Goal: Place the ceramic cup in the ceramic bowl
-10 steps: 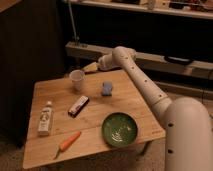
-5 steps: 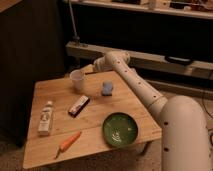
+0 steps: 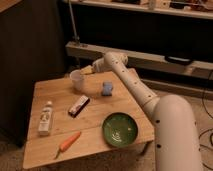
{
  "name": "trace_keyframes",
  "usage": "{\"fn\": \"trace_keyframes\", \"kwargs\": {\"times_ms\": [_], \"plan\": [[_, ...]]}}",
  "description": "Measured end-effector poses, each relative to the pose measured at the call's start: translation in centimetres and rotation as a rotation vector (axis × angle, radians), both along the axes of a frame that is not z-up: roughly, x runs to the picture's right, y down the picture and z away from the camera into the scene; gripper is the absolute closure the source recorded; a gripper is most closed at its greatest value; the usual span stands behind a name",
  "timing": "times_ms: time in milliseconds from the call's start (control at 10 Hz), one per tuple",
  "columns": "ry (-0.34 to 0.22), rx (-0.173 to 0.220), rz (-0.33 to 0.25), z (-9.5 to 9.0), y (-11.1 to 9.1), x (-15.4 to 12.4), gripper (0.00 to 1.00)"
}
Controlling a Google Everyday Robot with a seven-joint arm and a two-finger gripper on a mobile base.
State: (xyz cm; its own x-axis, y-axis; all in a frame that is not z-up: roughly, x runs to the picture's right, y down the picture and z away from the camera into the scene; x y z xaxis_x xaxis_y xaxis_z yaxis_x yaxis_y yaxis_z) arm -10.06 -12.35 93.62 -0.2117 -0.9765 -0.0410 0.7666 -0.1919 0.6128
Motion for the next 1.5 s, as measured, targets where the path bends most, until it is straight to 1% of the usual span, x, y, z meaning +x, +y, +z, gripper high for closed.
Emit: {"fn": "trace_keyframes", "kwargs": {"times_ms": [300, 400, 600, 700, 1200, 1300, 1500], "plan": [[0.000, -0.023, -0.022, 1.1, 0.6, -1.3, 0.20], [-0.006, -0.027, -0.032, 1.6, 0.9, -2.1, 0.20], [-0.010, -0.025, -0.033, 2.4, 1.1, -2.3, 0.20], [-0.014, -0.027, -0.038, 2.9, 1.3, -2.9, 0.20], [-0.015, -0.049, -0.042, 5.0, 2.0, -3.6, 0.20], [-0.015, -0.054, -0.035, 5.4, 2.0, -3.5, 0.20], [-0.020, -0.063, -0.033, 5.8, 2.0, -3.7, 0.20]]}}
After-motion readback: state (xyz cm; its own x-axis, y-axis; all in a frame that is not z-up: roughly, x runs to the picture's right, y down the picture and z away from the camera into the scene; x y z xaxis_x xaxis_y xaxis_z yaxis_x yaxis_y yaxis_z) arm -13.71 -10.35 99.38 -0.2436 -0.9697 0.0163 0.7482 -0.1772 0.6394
